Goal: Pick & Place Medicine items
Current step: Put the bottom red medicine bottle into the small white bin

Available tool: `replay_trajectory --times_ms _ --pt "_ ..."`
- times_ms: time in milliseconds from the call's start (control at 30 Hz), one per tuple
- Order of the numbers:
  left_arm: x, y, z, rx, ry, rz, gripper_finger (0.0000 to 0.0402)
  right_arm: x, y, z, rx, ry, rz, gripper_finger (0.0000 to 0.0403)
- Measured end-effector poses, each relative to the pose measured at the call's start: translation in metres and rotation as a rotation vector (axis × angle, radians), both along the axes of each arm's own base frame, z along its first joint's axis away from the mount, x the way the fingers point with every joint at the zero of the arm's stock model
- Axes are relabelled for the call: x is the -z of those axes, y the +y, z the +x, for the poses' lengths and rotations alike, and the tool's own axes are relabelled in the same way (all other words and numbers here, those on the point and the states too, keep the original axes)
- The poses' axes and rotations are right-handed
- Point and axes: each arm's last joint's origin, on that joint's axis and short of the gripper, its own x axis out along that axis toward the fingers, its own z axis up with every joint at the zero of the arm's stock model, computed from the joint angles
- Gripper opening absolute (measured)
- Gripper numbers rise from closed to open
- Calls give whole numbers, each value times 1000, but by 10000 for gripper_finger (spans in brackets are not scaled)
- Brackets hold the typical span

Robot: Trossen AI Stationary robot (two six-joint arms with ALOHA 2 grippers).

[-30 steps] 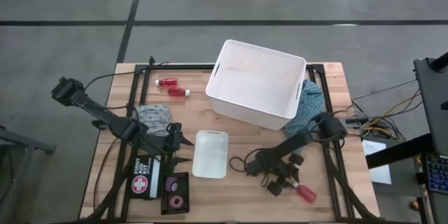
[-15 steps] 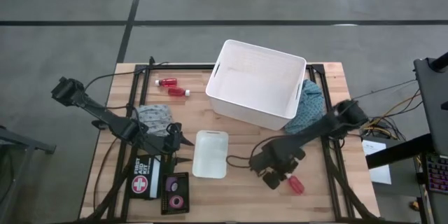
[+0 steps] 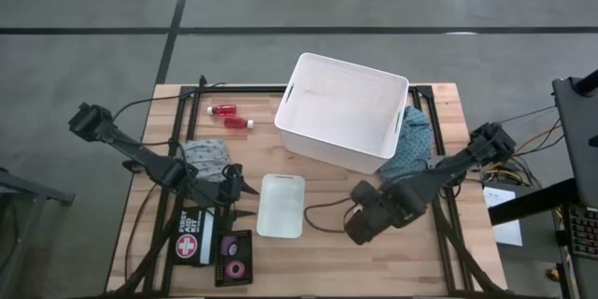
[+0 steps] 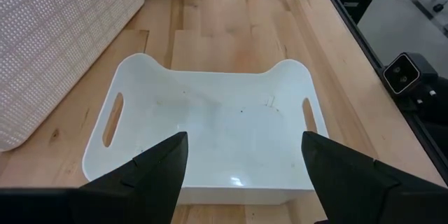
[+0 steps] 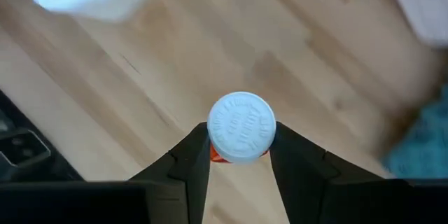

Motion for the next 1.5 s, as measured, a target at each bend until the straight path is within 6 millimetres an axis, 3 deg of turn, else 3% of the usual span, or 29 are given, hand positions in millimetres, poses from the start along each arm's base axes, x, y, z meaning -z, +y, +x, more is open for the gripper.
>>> replay_trajectory --times_ms 267,500,1000,1300,1500 --pt "0 0 0 0 0 0 287 -2 9 9 -40 -205 -197 130" --pt "0 0 0 0 2 1 287 -10 9 27 -134 -314 -214 130" --pt "0 0 0 0 1 0 287 -30 -38 67 -150 -435 -250 130" --pt "0 0 0 0 0 0 287 0 -44 99 -182 -344 -211 130" --pt "0 0 0 0 5 3 287 -4 -40 123 -149 -345 -280 130"
